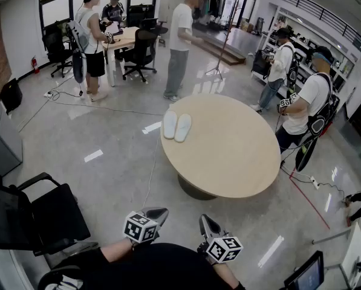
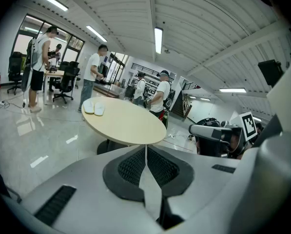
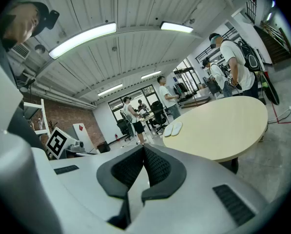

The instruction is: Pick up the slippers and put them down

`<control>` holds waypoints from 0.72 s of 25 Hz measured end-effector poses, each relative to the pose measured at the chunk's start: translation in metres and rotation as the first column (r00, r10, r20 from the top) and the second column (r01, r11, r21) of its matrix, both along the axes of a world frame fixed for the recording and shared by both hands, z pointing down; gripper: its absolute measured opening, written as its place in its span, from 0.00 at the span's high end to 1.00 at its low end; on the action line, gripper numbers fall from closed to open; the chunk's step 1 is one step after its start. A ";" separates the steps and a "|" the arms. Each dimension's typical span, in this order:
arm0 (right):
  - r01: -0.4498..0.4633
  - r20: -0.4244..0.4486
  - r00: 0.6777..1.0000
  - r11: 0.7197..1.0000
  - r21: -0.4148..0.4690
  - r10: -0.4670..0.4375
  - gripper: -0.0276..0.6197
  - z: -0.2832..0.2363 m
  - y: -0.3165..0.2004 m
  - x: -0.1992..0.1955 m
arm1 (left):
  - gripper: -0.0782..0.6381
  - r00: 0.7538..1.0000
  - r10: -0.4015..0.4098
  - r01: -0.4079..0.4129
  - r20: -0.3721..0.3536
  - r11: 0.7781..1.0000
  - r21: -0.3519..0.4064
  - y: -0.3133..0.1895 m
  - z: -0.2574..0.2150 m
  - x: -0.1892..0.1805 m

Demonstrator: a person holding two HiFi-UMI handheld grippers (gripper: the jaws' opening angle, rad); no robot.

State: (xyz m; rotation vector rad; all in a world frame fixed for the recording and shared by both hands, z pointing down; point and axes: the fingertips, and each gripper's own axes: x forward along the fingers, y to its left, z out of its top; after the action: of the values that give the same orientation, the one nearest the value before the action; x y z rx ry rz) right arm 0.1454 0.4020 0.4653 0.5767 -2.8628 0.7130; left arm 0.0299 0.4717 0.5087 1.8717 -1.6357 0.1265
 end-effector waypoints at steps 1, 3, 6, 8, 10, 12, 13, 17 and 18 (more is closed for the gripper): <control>-0.002 0.002 1.000 1.000 0.005 0.002 0.94 -0.001 -0.001 -0.006 | 0.85 1.000 -0.006 0.006 0.001 1.000 0.006 -0.001 -0.001 -0.007; -0.007 0.007 1.000 1.000 0.015 0.007 0.93 -0.003 -0.005 -0.017 | 0.85 1.000 -0.016 0.016 0.003 1.000 0.017 -0.003 -0.002 -0.021; -0.026 0.010 1.000 1.000 0.016 0.026 0.94 -0.002 -0.011 -0.028 | 0.85 1.000 -0.026 0.025 0.006 0.999 0.032 -0.005 -0.002 -0.037; -0.044 0.010 0.999 0.999 0.007 0.044 0.93 0.002 -0.012 -0.034 | 0.85 1.000 -0.031 0.031 0.004 0.999 0.036 -0.004 0.000 -0.047; -0.061 0.011 0.998 0.998 -0.005 0.061 0.93 0.005 -0.011 -0.041 | 0.85 0.999 -0.038 0.038 0.000 0.999 0.036 0.000 0.001 -0.058; -0.071 0.012 0.997 0.997 -0.019 0.071 0.94 0.006 -0.009 -0.050 | 0.85 0.999 -0.044 0.044 -0.005 0.999 0.029 0.004 0.002 -0.069; -0.072 0.016 0.997 0.997 -0.029 0.073 0.93 0.006 -0.007 -0.054 | 0.85 0.999 -0.046 0.047 -0.008 0.999 0.023 0.007 0.002 -0.074; -0.057 0.034 0.998 0.997 -0.058 0.059 0.93 0.009 0.000 -0.068 | 0.85 0.998 -0.048 0.048 -0.028 0.999 -0.003 0.015 0.008 -0.084; -0.052 0.032 0.998 0.997 -0.061 0.054 0.93 0.011 0.002 -0.072 | 0.85 0.998 -0.049 0.048 -0.035 0.999 -0.008 0.017 0.011 -0.087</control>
State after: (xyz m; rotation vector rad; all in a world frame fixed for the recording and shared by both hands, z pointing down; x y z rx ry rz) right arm 0.0732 0.4040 0.4764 0.6397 -2.8556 0.8217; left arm -0.0567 0.4888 0.5200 1.8174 -1.6535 0.0789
